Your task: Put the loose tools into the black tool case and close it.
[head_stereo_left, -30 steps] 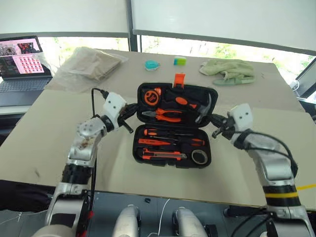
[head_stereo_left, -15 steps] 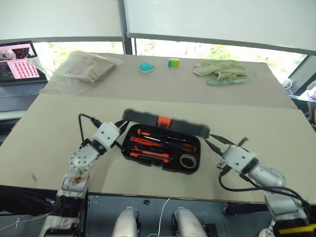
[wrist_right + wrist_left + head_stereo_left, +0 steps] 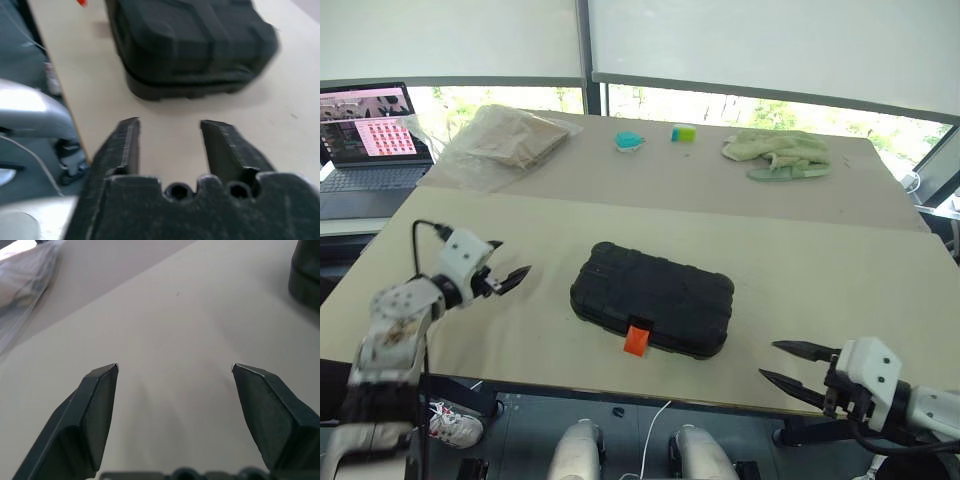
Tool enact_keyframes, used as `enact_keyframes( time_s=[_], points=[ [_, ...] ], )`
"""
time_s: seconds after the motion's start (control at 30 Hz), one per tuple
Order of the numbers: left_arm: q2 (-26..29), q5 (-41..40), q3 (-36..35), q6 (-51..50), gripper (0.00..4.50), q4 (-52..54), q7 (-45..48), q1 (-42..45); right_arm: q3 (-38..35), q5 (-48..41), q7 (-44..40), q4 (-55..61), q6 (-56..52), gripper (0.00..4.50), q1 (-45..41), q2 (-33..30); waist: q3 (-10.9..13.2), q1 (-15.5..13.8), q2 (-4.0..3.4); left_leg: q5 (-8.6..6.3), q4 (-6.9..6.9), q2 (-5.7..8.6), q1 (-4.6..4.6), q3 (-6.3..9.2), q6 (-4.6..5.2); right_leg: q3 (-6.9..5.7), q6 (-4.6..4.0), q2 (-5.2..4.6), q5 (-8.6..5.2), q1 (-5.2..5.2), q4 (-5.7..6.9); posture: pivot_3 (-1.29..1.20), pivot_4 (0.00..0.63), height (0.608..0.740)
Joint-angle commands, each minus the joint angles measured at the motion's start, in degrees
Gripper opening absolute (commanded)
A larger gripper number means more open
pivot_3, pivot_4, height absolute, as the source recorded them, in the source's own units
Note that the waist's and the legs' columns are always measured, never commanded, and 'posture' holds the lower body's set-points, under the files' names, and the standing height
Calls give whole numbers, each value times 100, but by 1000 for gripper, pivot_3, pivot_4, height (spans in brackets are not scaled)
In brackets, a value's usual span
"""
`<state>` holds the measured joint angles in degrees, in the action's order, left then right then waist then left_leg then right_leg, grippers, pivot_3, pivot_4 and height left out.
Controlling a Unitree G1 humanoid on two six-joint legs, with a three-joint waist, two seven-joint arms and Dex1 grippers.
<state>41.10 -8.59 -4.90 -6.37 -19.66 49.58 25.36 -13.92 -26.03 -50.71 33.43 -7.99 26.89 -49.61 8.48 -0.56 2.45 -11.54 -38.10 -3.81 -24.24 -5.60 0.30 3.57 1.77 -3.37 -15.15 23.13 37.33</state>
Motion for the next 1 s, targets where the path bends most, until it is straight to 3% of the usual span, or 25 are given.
enact_keyframes(
  time_s=[0.03,0.1,0.13,0.17,0.27,0.47,0.63,0.77,0.83,1.0],
  points=[
    [-203,358,508,773,2317,-1114,470,949,440,-129,-101,269,-432,831,-412,-56,0,5,2,11,0,0,-5,1,19,0,17,3,11,0,-4,0,150,740],
    [-492,639,901,1176,1745,-1854,703,1651,865,7,-135,231,-620,330,-806,-27,2,1,7,10,2,-1,-12,3,19,0,25,6,15,2,-12,0,150,740],
    [-604,733,1016,1305,1207,-2165,787,1908,1006,45,-141,201,-711,0,-959,-10,4,-5,12,11,2,1,-20,4,20,0,31,9,18,3,-17,0,150,740],
    [-696,788,1081,1506,1058,-2403,851,2099,1119,92,-151,159,-757,0,-1086,5,4,-6,12,11,1,3,-29,6,20,0,33,11,20,8,-21,0,150,740],
    [-1041,1219,1485,2188,16,-3206,918,2813,1562,268,-234,-144,-837,0,-1556,87,4,-12,22,7,1,8,-46,11,26,-1,40,10,21,13,-28,0,150,740],
    [-1224,1456,1780,2869,16,-3855,1504,3244,1841,495,3,-582,-1117,0,-2169,343,4,48,22,2,1,8,-59,15,27,-2,42,13,20,24,-30,0,150,740],
    [-925,1041,1884,2725,16,-3016,3156,2757,1483,820,370,-1225,-1005,0,-2589,496,4,66,20,3,0,9,-59,15,26,-2,42,10,21,24,-25,0,150,740],
    [-700,919,1728,2544,16,-2357,3226,2425,1156,717,224,-1401,-1021,0,-2604,381,5,27,18,3,0,8,-60,14,27,-3,43,8,20,25,-23,0,150,740],
    [-728,803,1503,2082,16,-2375,3014,2627,1048,601,41,-1255,-1041,0,-2436,294,5,-4,18,3,0,6,-60,16,27,-5,43,10,20,25,-23,0,150,740],
    [-896,-544,1060,-1270,16,-1041,3496,3257,836,188,-365,-696,-1240,0,-1907,119,7,-30,20,3,-30,5,-103,50,28,-36,46,10,19,35,-20,0,150,740]
  ],
)
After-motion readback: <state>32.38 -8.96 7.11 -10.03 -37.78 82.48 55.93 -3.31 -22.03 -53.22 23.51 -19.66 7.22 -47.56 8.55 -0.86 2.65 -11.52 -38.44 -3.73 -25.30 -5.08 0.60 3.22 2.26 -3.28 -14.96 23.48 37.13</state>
